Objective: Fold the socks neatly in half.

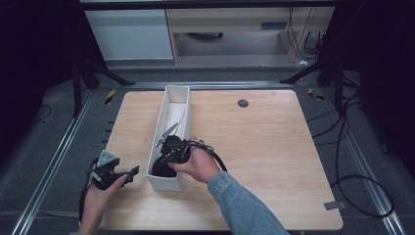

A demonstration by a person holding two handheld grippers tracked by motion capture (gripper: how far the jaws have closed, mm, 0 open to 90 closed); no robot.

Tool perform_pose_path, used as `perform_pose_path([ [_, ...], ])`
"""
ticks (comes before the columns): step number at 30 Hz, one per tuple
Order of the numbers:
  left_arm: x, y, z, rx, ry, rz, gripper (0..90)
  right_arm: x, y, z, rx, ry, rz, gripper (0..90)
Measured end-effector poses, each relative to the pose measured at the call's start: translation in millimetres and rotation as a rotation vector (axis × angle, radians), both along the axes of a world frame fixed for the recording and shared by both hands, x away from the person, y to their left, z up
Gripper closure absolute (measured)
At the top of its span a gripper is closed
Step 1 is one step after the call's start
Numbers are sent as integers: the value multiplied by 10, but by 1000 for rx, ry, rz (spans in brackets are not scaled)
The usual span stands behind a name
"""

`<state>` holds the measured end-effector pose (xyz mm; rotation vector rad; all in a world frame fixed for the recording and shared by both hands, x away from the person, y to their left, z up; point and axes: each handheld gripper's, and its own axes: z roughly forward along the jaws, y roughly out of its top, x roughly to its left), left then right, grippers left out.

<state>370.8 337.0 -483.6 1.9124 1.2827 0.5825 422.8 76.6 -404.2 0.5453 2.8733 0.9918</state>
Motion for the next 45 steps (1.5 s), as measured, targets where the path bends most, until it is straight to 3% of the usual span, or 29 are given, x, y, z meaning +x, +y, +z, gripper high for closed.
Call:
perform_pose_path([
  [8, 2, -6, -2, 3, 2, -4, 118, 25, 57, -102, -59, 13, 6, 895],
  [19, 4, -4, -5, 5, 2, -3, 117, -36, 102, -137, -70, 25, 38, 896],
  [36, 11, -1, -31, 26, 14, -3, 114, -81, -33, 20, 8, 13, 30, 886],
  [45, 23, -21, -69, 48, 22, -1, 111, -83, -205, 148, 73, -23, 1, 882],
])
